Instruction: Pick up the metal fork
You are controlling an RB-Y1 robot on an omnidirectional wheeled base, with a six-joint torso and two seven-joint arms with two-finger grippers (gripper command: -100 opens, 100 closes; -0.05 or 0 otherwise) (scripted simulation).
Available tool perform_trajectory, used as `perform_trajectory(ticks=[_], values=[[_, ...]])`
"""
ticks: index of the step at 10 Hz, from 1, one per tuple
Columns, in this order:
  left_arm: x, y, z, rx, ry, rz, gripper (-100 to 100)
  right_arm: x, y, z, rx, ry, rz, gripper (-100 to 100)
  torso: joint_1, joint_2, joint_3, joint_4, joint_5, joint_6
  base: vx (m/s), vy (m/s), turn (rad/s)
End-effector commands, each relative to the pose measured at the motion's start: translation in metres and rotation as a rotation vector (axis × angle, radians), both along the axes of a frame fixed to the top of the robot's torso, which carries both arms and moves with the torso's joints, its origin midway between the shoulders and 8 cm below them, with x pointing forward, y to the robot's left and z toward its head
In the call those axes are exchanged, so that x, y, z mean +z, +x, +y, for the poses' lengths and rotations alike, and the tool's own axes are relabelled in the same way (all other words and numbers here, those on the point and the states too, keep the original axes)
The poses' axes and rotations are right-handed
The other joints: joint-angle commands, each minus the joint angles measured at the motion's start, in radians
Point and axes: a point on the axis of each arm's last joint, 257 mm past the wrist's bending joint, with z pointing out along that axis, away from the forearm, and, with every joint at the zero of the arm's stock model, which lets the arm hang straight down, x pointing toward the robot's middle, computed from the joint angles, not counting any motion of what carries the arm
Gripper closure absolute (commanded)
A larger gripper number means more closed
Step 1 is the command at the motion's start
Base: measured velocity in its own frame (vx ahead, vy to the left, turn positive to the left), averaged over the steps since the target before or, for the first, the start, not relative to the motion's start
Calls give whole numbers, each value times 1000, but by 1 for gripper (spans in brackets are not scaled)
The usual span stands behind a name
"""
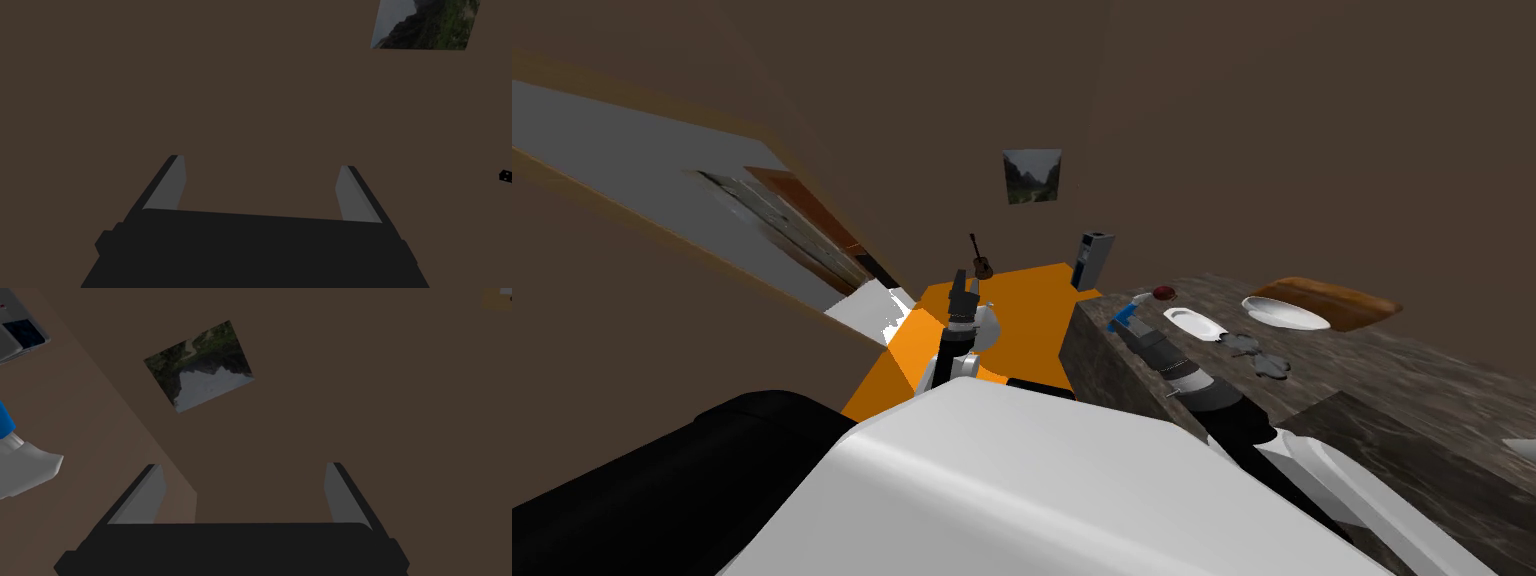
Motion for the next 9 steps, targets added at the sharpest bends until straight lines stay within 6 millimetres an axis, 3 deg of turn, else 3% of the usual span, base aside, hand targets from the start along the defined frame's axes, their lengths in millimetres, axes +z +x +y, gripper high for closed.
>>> perform_trajectory(ticks=[1, 8, 9], values=[[0, 0, 0, 0, 0, 0, 0, -21, -7, -4, 21, -97, 34, -100, 0, 0, 0, 0, 0, 0, -1, -62, 222], [0, 0, 0, 0, 0, 0, 0, -71, -25, -15, 105, -384, 105, -100, 0, 0, 0, 0, 0, 0, -10, -43, 103], [0, 0, 0, 0, 0, 0, 0, -86, -30, -22, 123, -455, 128, -100, 0, 0, 0, 0, 0, 1, -9, -44, 114]])
